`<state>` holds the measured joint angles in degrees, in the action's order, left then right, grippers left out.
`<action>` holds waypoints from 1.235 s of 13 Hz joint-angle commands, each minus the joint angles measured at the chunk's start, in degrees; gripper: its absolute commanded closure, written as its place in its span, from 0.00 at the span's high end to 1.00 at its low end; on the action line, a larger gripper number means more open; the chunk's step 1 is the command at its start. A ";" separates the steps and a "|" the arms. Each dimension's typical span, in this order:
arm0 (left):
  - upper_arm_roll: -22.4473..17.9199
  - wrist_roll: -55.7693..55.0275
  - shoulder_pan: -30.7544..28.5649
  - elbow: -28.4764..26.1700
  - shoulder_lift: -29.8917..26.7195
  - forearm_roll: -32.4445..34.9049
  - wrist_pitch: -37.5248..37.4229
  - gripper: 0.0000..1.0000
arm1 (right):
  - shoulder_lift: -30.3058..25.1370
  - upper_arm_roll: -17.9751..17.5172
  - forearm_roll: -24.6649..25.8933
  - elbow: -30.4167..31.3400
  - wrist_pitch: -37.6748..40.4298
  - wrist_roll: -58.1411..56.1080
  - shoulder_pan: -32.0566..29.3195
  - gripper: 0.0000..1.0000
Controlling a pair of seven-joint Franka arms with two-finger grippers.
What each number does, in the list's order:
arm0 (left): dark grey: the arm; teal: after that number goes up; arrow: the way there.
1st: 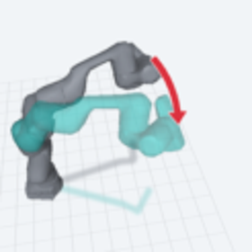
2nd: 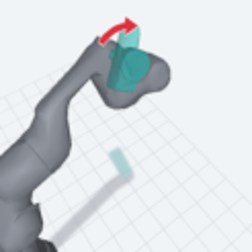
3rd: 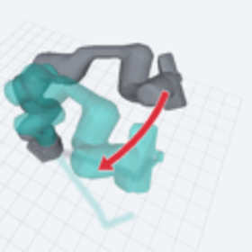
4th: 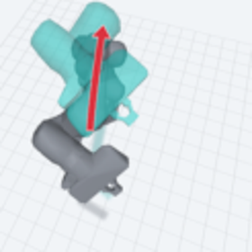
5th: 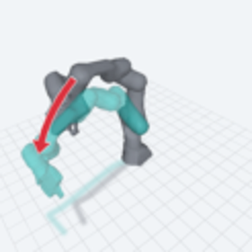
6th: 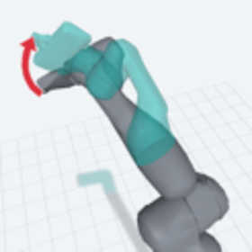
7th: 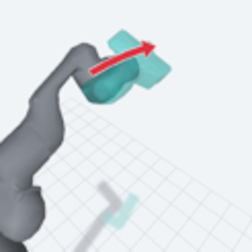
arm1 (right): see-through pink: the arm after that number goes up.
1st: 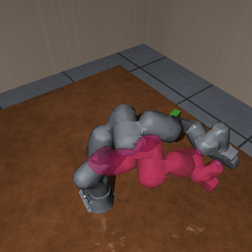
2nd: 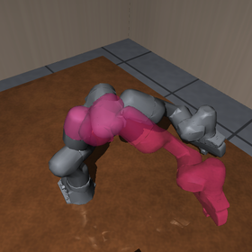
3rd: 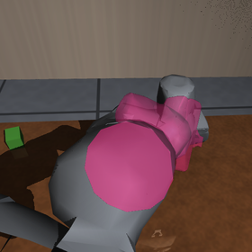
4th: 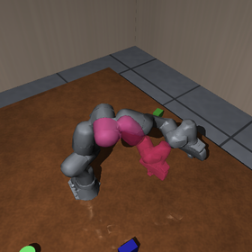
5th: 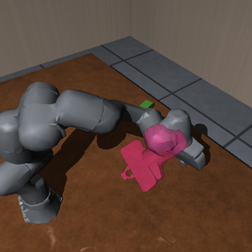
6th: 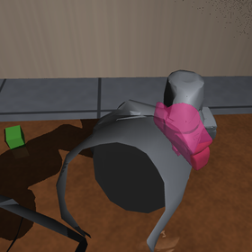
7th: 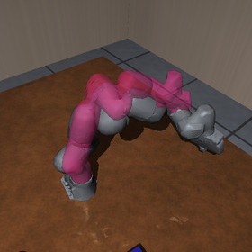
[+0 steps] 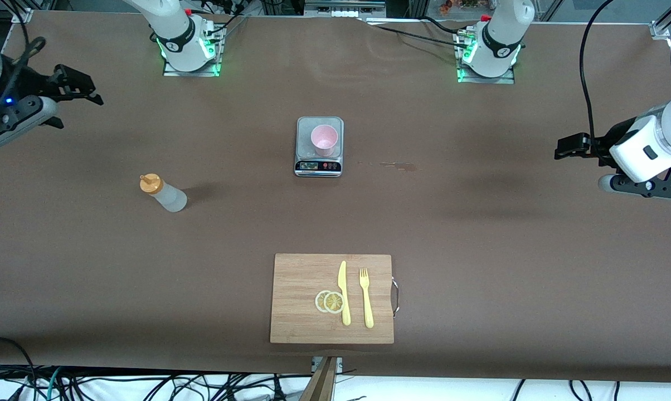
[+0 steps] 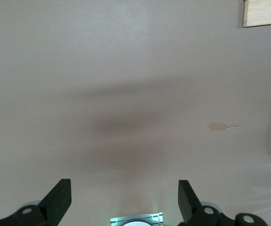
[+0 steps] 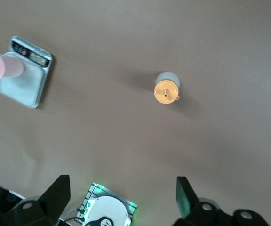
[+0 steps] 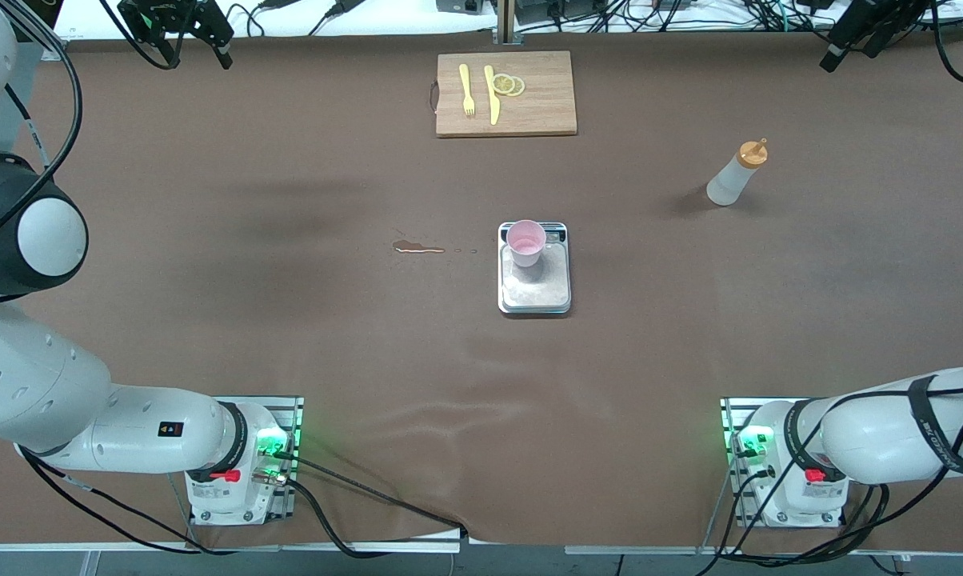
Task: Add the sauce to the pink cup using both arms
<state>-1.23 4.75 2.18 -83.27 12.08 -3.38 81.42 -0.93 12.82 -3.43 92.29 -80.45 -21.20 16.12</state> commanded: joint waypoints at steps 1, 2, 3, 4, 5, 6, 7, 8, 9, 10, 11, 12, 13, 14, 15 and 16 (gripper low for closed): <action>0.00 0.96 0.19 1.97 0.93 0.31 -1.00 1.00 | -1.36 -2.88 6.58 2.29 -2.60 4.76 -0.03 1.00; 0.00 0.96 0.19 1.97 0.93 0.31 -1.00 1.00 | -0.92 -2.80 7.29 2.46 -5.66 4.41 -0.38 1.00; 0.00 0.96 0.19 2.06 1.02 0.31 -1.00 1.00 | -0.57 -2.28 7.21 2.81 -8.65 3.54 -0.90 1.00; 0.00 0.96 0.19 2.06 1.02 0.31 -1.00 1.00 | -0.04 -1.58 6.25 2.81 -10.33 3.70 -1.87 1.00; 0.00 0.96 0.19 1.97 0.93 0.31 -1.00 1.00 | -0.04 -1.48 5.72 2.81 -10.08 4.23 -1.96 1.00; 0.00 0.96 0.19 1.97 1.02 0.31 -1.00 1.00 | -0.12 -1.48 4.33 2.81 -9.65 4.41 -1.96 1.00; 0.00 0.96 0.19 1.97 1.02 0.31 -1.00 1.00 | -0.30 -1.48 4.05 2.81 -9.03 5.37 -1.96 1.00; 0.00 0.96 0.19 1.97 0.93 0.31 -1.00 1.00 | -0.39 -1.57 3.96 2.72 -8.33 9.03 -1.96 1.00; 0.00 0.96 0.19 1.97 1.02 0.31 -1.00 1.00 | -0.56 -1.74 3.96 2.64 -7.72 12.29 -1.96 1.00; 0.00 0.96 0.19 1.97 0.93 0.31 -1.00 1.00 | -0.56 -1.92 3.70 2.46 -7.10 14.67 -1.96 1.00; 0.00 0.96 0.19 2.06 0.93 0.31 -1.00 1.00 | -0.56 -1.92 3.61 2.29 -6.75 17.30 -1.96 1.00; 0.00 0.96 0.19 2.06 0.93 0.31 -1.00 1.00 | -0.56 -1.92 3.61 2.20 -5.96 17.68 -1.96 1.00; 0.00 0.96 0.19 2.06 0.93 0.31 -1.00 1.00 | -0.56 -1.92 3.61 2.11 -6.13 17.24 -1.96 1.00; 0.00 0.96 0.19 2.06 0.93 0.31 -1.00 1.00 | -0.39 -1.83 3.09 2.11 -6.39 16.46 -2.05 1.00; 0.00 0.96 0.19 2.06 0.93 0.31 -1.00 1.00 | -0.30 -1.83 2.21 2.11 -6.56 16.36 -2.05 1.00; 0.00 0.96 0.19 1.97 0.93 0.31 -1.00 1.00 | -0.13 -1.74 2.11 2.11 -6.65 16.62 -2.05 1.00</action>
<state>-1.21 4.75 2.19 -83.27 12.10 -3.38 81.42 -0.58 11.25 -0.09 94.41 -87.54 -5.27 14.38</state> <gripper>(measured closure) 0.000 0.000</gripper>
